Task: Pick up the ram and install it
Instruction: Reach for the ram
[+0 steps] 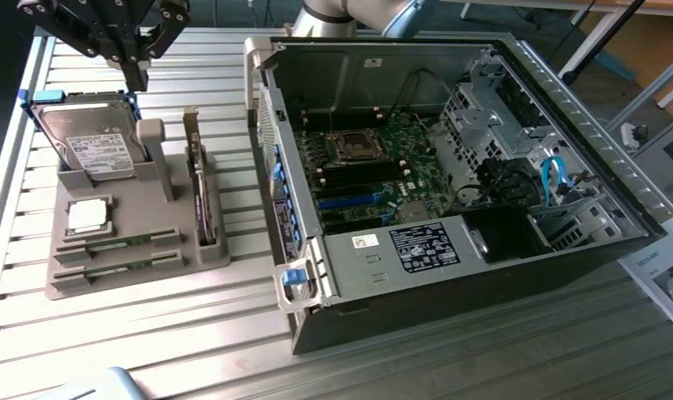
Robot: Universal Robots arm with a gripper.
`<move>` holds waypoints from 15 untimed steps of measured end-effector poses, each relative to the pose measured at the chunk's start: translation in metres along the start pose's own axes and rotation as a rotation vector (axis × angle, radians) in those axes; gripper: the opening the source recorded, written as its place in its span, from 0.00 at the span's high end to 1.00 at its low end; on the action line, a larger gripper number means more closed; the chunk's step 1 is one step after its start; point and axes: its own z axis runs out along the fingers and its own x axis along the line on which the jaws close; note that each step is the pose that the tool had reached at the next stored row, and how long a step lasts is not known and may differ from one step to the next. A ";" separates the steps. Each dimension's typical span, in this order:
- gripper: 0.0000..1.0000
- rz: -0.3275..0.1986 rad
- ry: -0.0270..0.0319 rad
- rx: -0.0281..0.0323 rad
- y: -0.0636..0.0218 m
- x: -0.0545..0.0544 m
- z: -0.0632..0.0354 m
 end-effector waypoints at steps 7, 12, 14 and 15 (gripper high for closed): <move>0.90 0.001 0.0213 0.0013 -0.0001 -0.002 0.0001; 0.90 0.002 0.0537 0.0030 -0.0004 -0.006 0.0001; 0.90 0.002 0.0545 0.0031 -0.0004 -0.006 0.0002; 0.90 0.002 0.0545 0.0031 -0.0004 -0.006 0.0001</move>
